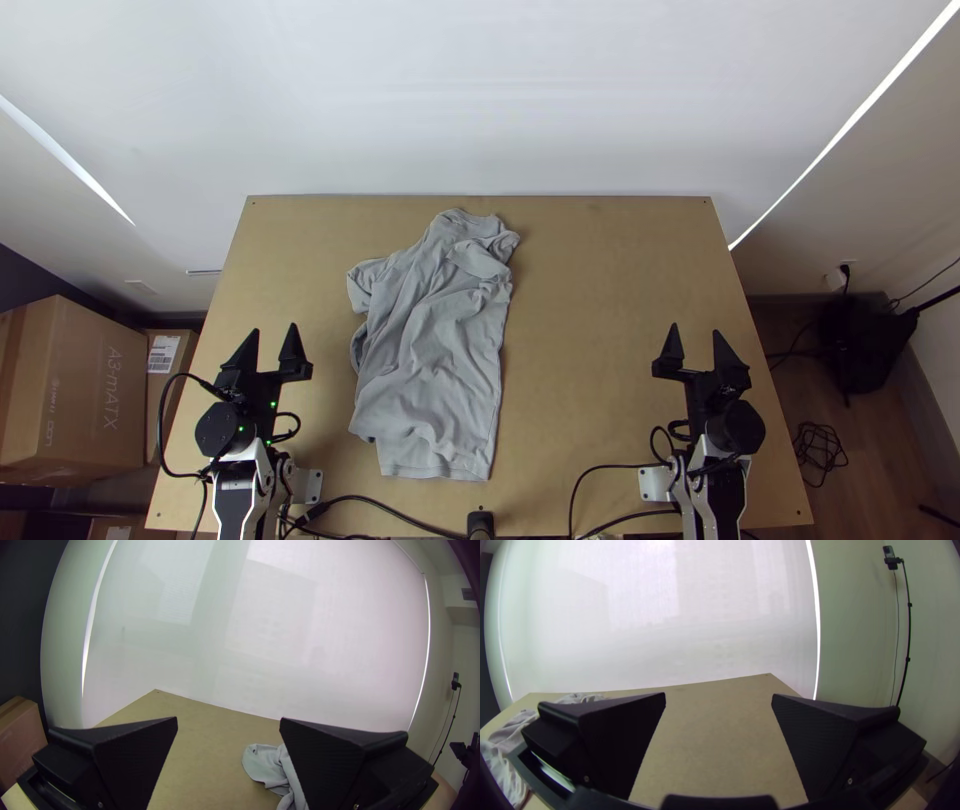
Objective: Fold the t-shirt
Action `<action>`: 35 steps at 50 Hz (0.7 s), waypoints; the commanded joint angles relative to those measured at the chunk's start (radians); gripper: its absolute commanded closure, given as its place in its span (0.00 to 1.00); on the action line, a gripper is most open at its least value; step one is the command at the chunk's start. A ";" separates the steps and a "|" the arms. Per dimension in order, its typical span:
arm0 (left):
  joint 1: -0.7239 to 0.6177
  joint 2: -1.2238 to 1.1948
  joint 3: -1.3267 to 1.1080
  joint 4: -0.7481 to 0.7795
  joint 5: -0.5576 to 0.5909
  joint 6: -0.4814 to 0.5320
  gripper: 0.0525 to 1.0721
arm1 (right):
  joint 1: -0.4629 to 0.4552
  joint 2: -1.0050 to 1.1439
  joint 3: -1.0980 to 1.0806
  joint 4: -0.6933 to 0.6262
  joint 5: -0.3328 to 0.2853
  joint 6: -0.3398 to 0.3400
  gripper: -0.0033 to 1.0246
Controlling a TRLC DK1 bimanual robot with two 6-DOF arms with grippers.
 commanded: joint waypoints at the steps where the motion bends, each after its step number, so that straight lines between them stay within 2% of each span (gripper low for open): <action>1: -0.006 -0.007 -0.039 -0.023 0.005 0.027 0.04 | -0.009 -0.005 -0.002 -0.017 0.009 -0.038 0.05; 9: -0.061 -0.006 -0.031 -0.022 0.012 0.071 0.04 | 0.005 -0.003 0.035 -0.011 0.009 -0.036 0.05; 16: -0.033 -0.001 0.040 0.011 0.012 0.117 0.04 | 0.086 0.001 0.072 -0.004 0.009 -0.035 0.05; 22: -0.056 0.093 0.147 0.026 0.014 0.177 0.04 | 0.149 0.037 0.106 0.061 0.009 -0.038 0.05; 29: -0.072 0.294 0.375 -0.066 0.015 0.206 0.04 | 0.223 0.193 0.228 0.170 0.009 -0.038 0.05; 35: -0.090 0.449 0.601 -0.147 0.054 0.231 0.04 | 0.269 0.403 0.388 0.191 0.009 -0.036 0.05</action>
